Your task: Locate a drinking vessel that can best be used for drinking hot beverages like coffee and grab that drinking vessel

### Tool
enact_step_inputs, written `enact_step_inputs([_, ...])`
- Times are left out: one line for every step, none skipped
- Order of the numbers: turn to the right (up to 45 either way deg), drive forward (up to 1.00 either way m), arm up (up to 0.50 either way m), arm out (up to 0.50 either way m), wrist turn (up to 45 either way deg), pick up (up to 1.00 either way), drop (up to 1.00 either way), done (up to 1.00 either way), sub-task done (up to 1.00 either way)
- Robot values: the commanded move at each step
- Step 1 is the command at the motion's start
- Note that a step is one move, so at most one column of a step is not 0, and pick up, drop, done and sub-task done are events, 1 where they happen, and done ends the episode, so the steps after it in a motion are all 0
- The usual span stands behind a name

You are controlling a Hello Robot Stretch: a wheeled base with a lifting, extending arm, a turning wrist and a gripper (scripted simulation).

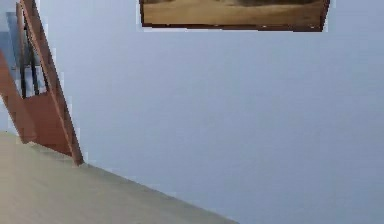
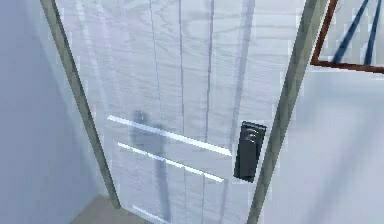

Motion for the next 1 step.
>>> enact_step_inputs([0.0, 0.1, 0.0, 0.0, 0.0, 0.0, 0.0, 0.0, 0.0])
